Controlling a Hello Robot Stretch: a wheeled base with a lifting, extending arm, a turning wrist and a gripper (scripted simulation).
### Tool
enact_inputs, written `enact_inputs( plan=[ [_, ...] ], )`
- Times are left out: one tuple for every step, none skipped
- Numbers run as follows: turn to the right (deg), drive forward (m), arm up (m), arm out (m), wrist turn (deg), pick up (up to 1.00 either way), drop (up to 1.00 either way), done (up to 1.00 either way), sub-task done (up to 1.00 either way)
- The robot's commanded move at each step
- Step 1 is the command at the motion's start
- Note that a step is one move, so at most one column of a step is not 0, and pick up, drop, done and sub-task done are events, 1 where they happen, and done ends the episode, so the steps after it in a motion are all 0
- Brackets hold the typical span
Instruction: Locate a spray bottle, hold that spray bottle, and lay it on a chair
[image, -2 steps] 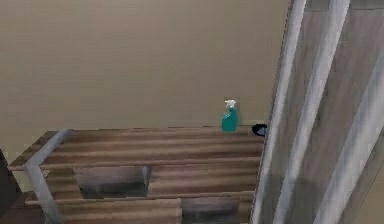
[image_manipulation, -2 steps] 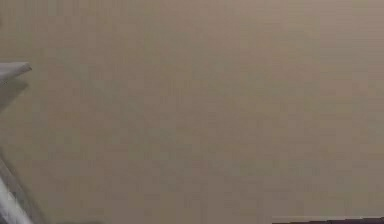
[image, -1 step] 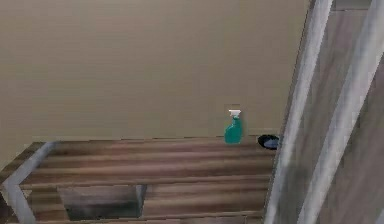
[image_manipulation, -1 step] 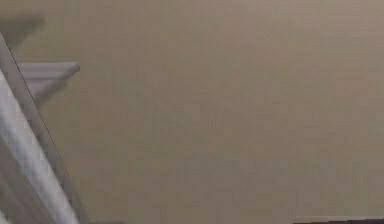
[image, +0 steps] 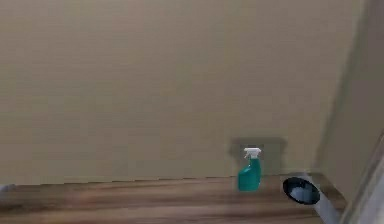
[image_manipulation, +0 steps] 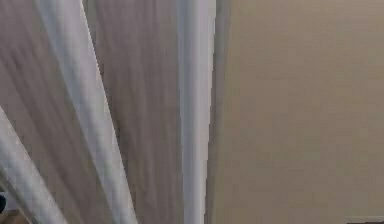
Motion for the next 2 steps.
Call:
enact_inputs(
  plan=[
    [-45.0, 0.0, 0.0, 0.0, 0.0, 0.0, 0.0, 0.0, 0.0],
    [-21.0, 0.0, 0.0, 0.0, 0.0, 0.0, 0.0, 0.0, 0.0]
  ],
)
